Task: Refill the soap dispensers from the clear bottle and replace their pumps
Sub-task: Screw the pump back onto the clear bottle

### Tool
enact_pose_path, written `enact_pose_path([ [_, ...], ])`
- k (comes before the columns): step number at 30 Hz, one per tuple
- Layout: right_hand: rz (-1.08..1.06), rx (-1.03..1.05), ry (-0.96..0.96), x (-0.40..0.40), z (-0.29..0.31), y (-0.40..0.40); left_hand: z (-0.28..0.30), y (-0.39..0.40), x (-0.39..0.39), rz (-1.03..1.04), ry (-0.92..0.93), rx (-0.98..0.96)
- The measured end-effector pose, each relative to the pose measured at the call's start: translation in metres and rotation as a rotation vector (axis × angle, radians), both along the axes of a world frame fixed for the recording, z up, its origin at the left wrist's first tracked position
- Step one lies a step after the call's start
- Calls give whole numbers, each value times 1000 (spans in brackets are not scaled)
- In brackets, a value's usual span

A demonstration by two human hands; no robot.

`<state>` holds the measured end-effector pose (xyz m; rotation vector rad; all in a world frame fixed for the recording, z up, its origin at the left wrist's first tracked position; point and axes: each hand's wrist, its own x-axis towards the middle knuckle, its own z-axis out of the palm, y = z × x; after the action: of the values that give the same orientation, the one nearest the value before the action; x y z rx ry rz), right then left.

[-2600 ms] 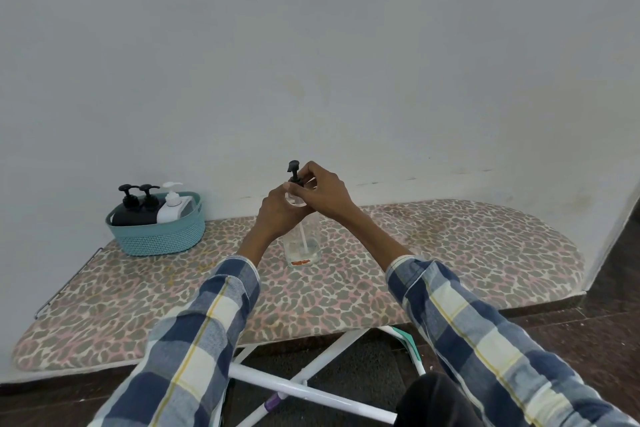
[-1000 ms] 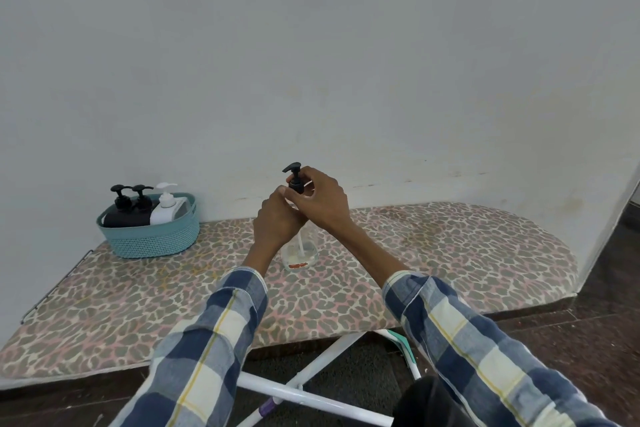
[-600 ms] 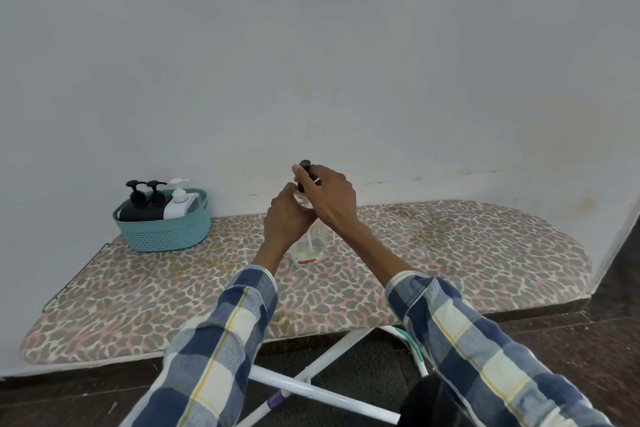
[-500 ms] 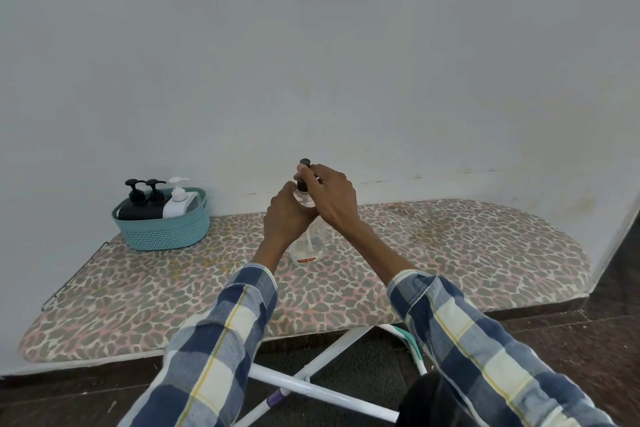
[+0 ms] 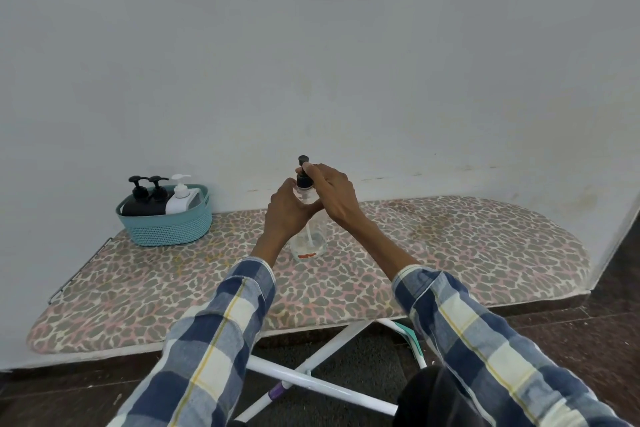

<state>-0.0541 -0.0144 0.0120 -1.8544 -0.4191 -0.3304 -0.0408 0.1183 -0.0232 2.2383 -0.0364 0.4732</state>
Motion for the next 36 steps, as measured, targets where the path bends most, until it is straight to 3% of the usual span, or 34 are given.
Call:
enact_pose_path([
  [3, 123, 111, 91, 2, -5, -10, 6, 6, -3, -46, 50, -5],
  [8, -32, 75, -10, 2, -19, -23, -11, 22, -20, -121, 175, 18],
  [12, 2, 81, -21, -2, -21, -33, -32, 28, -35, -115, 229, 33],
  [17, -93, -72, -57, -2, -30, -36, -32, 16, -41, -105, 167, 21],
  [20, -93, -163, 91, 0, -42, -41, -33, 6, -40, -115, 158, -80],
  [24, -181, -310, 140, 7, -60, -53, -37, -24, -32, -136, 110, -111],
  [36, -521, -255, 72, 54, -54, -170, -13, -149, 36, -258, 64, -112],
])
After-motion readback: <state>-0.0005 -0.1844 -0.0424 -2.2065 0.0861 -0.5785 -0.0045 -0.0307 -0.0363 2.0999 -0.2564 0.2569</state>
